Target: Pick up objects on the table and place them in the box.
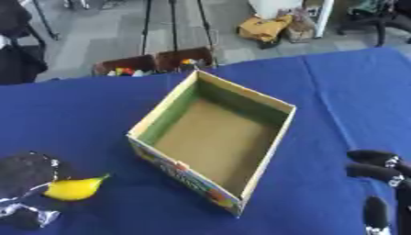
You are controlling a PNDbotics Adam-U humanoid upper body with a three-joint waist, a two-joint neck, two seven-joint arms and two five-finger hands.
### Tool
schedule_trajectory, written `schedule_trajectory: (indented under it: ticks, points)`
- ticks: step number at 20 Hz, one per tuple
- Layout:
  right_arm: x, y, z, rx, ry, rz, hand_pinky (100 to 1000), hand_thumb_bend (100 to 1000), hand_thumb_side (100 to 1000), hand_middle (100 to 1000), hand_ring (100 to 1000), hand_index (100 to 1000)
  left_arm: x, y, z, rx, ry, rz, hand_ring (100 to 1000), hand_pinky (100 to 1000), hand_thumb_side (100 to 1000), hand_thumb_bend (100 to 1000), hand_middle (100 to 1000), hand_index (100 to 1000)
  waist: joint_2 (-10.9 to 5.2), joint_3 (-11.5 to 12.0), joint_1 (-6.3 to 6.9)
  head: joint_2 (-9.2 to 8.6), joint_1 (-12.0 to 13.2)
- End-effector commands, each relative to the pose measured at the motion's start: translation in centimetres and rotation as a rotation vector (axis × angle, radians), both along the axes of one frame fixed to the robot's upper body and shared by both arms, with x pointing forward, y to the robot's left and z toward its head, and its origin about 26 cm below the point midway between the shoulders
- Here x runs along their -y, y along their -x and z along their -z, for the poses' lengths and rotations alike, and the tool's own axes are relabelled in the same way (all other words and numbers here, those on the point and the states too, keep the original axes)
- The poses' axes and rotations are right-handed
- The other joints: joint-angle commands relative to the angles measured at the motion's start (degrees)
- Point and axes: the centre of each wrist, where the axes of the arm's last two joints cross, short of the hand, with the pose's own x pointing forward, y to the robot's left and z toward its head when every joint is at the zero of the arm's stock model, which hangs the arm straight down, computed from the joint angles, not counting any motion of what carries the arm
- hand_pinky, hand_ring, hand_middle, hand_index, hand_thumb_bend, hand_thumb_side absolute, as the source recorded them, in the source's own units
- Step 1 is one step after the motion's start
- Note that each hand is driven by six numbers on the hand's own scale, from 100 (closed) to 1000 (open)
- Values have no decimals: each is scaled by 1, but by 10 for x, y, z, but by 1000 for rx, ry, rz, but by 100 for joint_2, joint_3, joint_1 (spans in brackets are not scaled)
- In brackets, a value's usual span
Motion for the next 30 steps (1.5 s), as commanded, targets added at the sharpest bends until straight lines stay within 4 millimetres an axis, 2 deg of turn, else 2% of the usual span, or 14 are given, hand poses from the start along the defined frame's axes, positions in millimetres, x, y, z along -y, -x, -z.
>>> schedule_trajectory:
  ticks: [1, 17, 21, 30]
  points:
    - [1, 1, -6, 143, -48, -85, 617, 100, 924, 489, 674, 685, -8, 5, -19, 36, -14, -16, 730, 650, 416, 100, 664, 753, -144, 20, -21, -19, -9]
    - [7, 4, -6, 135, -59, -85, 618, 100, 928, 493, 673, 687, -6, 23, -48, 66, -37, -22, 715, 649, 404, 100, 645, 734, -303, 66, -6, -3, -19]
    - [8, 4, -7, 134, -62, -84, 619, 100, 926, 493, 674, 687, -5, 28, -56, 86, -17, -14, 687, 624, 401, 100, 615, 705, -322, 69, 12, 3, -20]
    - [9, 4, -7, 131, -71, -78, 619, 100, 929, 494, 674, 688, -3, 36, -70, 120, 42, -19, 677, 621, 407, 100, 609, 698, -348, 59, 29, 9, -27]
